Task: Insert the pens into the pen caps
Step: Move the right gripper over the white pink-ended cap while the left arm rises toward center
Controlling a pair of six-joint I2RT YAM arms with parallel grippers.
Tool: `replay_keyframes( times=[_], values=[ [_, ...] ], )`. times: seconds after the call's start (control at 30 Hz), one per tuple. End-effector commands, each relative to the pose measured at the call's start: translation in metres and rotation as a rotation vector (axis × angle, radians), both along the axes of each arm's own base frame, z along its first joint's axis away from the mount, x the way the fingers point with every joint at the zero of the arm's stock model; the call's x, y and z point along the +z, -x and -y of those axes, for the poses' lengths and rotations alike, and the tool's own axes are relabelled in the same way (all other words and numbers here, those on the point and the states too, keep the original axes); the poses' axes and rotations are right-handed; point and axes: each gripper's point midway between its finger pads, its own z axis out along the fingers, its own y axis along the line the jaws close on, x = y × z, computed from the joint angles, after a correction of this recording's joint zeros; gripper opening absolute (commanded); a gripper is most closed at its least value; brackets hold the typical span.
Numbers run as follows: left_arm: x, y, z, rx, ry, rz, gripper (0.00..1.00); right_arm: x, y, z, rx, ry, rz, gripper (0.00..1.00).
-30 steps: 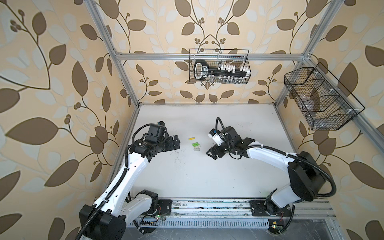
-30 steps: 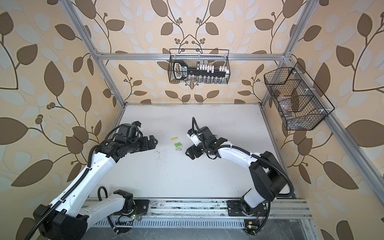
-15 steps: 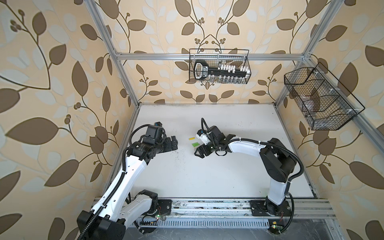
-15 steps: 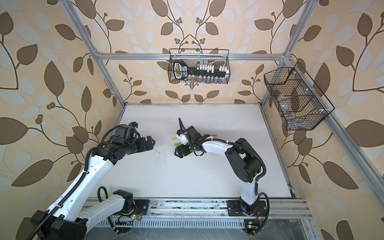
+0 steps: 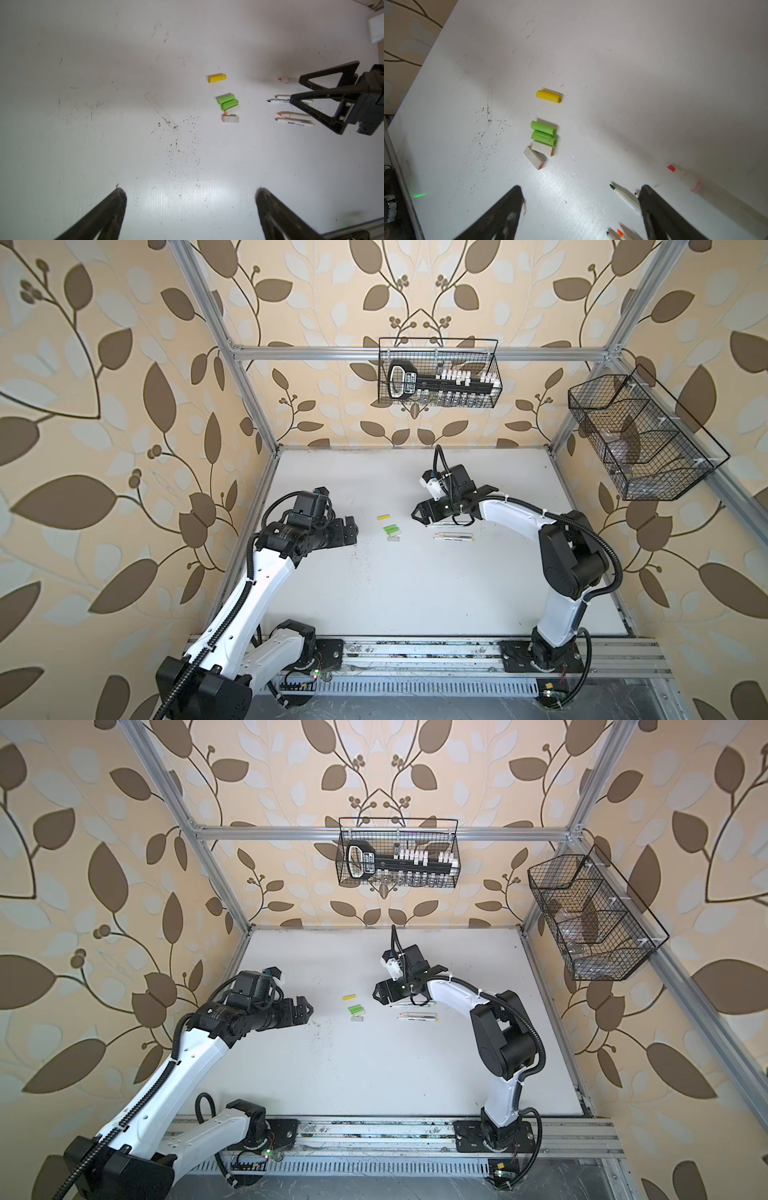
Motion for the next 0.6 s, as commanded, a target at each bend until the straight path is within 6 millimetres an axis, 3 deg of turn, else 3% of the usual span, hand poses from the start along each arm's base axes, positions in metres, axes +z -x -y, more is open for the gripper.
replay_keyframes(
  times=[0.0, 0.17, 0.33, 0.57],
  values=[
    [-0.013, 0.010, 0.005, -0.037, 0.024, -0.062, 0.99, 0.005, 0.029, -0.026, 0.140, -0.002, -0.014, 0.89],
    [-0.016, 0.004, 0.011, 0.040, 0.108, -0.079, 0.99, -0.017, 0.057, -0.058, 0.201, -0.020, -0.051, 0.89],
    [-0.028, -0.003, 0.019, 0.121, 0.217, -0.074, 0.99, -0.038, 0.072, -0.080, 0.228, -0.034, -0.088, 0.89],
    [-0.038, -0.004, 0.008, 0.183, 0.191, -0.054, 0.99, -0.058, 0.071, -0.081, 0.220, -0.020, -0.110, 0.88]
  ],
)
